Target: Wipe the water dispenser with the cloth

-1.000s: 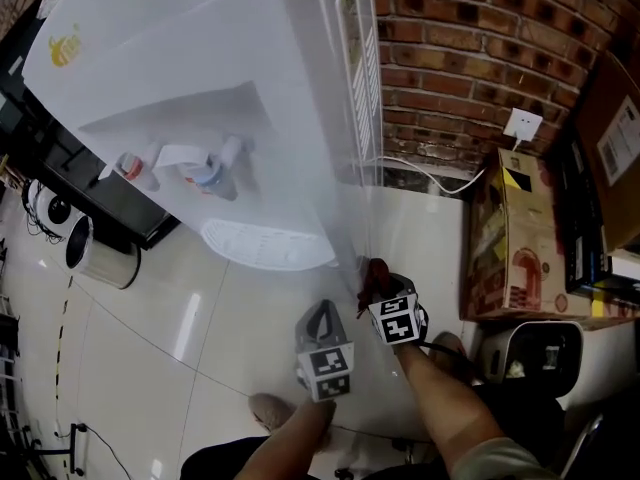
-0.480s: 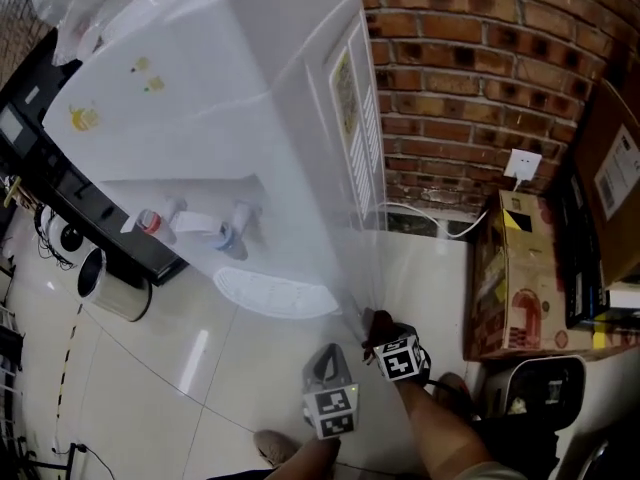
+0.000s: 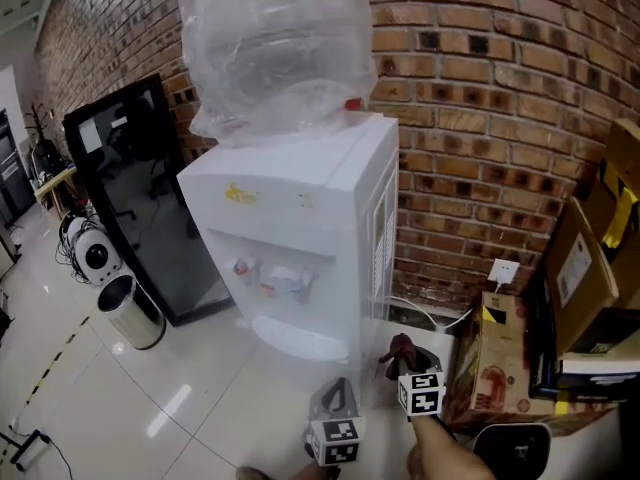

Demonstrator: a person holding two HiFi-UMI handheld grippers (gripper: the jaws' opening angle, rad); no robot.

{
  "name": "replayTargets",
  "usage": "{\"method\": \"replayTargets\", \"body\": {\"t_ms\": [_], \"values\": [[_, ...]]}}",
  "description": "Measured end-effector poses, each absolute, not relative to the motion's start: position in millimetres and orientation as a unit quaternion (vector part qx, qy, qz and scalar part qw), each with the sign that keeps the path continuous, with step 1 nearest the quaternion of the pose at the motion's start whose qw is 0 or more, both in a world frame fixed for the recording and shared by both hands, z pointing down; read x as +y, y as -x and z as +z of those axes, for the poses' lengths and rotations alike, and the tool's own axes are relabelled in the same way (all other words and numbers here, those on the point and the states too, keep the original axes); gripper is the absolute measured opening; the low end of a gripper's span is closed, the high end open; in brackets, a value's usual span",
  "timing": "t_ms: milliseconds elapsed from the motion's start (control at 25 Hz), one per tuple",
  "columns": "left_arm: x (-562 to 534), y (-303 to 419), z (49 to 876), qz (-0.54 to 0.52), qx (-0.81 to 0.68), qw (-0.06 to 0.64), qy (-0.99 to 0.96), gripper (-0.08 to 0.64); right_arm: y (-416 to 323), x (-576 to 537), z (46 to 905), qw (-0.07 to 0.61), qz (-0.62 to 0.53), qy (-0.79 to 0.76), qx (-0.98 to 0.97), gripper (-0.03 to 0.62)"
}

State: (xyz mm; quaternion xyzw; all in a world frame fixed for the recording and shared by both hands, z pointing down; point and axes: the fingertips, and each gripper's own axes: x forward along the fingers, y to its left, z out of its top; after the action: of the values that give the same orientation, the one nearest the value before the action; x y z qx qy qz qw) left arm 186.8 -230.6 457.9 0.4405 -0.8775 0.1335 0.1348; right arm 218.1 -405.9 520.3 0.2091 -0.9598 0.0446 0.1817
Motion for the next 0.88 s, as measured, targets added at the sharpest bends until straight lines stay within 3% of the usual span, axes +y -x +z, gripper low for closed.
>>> {"method": "replayTargets", "body": {"t_ms": [120, 480, 680, 880], "values": [[-228.7, -185.5, 401.9, 0.119, -0.886, 0.1, -0.438, 0.0, -222.7, -422.0, 447.8, 0.092, 0.054, -0.216, -0.971, 0.089], [-229.7, -177.8, 267.4, 0.084, -0.897, 0.008, -0.434, 0.0, -213.5, -405.4, 227.1, -0.04, -0.093, -0.105, -0.989, 0.091], [-225.9, -175.9, 188.4, 0.04, -0.903, -0.042, -0.426, 0.0, -218.8, -380.3, 101.1, -0.136, -0.113, -0.07, -0.982, 0.092], [-225.8, -174.2, 128.9, 0.024, -0.906, -0.078, -0.416, 0.0, -202.0, -359.4, 14.1, -0.175, -0.147, -0.042, -0.973, 0.094]]}}
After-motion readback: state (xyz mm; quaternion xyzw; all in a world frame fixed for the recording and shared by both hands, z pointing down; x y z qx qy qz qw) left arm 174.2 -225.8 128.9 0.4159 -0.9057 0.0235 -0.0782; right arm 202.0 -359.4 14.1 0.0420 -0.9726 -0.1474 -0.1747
